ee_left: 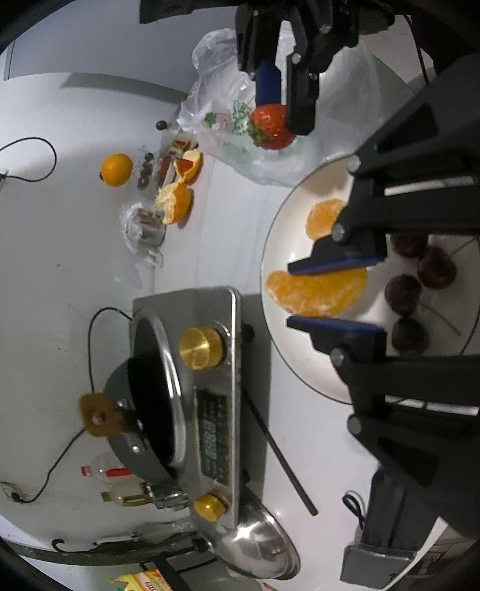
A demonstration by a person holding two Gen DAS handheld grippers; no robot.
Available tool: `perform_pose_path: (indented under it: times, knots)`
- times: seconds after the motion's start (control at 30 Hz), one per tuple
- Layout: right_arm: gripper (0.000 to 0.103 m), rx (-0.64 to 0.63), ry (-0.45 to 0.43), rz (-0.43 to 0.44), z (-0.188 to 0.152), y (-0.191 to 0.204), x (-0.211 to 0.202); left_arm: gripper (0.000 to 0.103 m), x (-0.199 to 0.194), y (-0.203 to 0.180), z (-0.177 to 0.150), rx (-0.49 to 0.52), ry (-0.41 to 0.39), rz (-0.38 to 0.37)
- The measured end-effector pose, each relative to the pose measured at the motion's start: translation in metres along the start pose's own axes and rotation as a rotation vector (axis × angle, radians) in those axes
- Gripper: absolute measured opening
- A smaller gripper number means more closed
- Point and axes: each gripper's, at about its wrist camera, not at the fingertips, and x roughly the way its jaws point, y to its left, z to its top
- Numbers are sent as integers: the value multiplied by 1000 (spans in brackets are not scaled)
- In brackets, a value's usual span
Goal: Organize fruits
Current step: 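Carry the strawberry over the white plate with the right tool while the left tool carries the orange segment there, then open the left tool to drop the orange segment while the right tool releases the strawberry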
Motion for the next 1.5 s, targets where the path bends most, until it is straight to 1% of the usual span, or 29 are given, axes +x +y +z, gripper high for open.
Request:
perform_pose_path:
  times: [0.3,0.33,0.5,0.7,0.77,0.8,0.83,0.9,1.07,1.13,1.3,1.37,1.43,1.5]
  knots:
    - [33,-23,11,18,18,9,32,24,21,12,-4,-24,37,-22]
    - [33,-23,15,21,20,10,38,28,22,13,-4,-32,39,-21]
    - [33,-19,32,30,28,14,60,30,19,22,-6,-56,35,-10]
    - [33,-17,42,26,35,16,77,32,14,30,-7,-76,21,-17]
    - [33,-13,45,25,37,17,81,54,12,31,-7,-80,19,-20]
    - [33,-14,47,22,37,17,82,71,8,33,-9,-91,8,-26]
    - [33,-13,48,19,37,17,83,73,6,35,-10,-104,-1,-31]
    - [33,-11,55,16,36,17,85,73,4,37,-11,-115,-1,-42]
    - [33,0,69,13,34,16,90,73,-3,39,-14,-114,3,-28]
    - [33,5,73,21,34,16,92,73,-10,40,-14,-114,-6,-17]
    - [33,19,87,30,31,16,98,74,-31,38,-13,-110,-16,36]
    - [33,24,97,29,31,16,102,77,-41,35,-14,-109,-28,51]
    - [33,23,106,25,30,16,105,84,-52,33,-16,-116,-47,62]
    - [33,19,112,7,31,17,108,87,-62,31,-17,-131,-64,70]
